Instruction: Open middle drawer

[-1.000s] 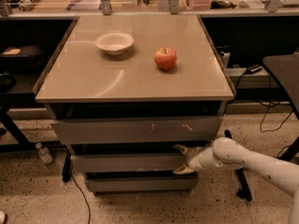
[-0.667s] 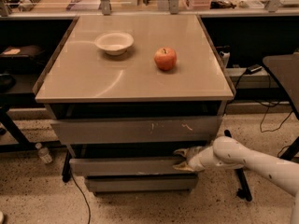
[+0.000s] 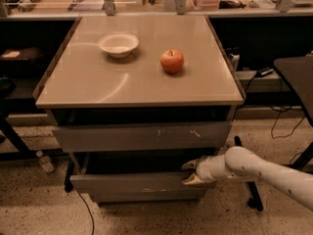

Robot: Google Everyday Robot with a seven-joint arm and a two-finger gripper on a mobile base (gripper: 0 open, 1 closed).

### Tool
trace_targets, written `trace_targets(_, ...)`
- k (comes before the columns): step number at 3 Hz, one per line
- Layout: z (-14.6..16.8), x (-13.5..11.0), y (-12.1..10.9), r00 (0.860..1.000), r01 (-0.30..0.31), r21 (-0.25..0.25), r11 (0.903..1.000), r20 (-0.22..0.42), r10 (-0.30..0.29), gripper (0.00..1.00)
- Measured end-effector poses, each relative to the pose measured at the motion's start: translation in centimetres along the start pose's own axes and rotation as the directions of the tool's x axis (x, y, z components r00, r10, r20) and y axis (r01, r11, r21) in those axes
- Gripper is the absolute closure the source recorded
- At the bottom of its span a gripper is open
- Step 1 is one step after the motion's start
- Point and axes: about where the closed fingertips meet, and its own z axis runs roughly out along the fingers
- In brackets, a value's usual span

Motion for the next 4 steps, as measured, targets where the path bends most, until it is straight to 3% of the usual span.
trace_targets(3,0.2,0.4,0.6,1.0,-0.023,-0.012,0.9997,0.007,0.023,0.36)
trace_targets(4,-0.7,1.7,4.5,0.996,-0.089,-0.046,0.995,0.012,0.089,0.4)
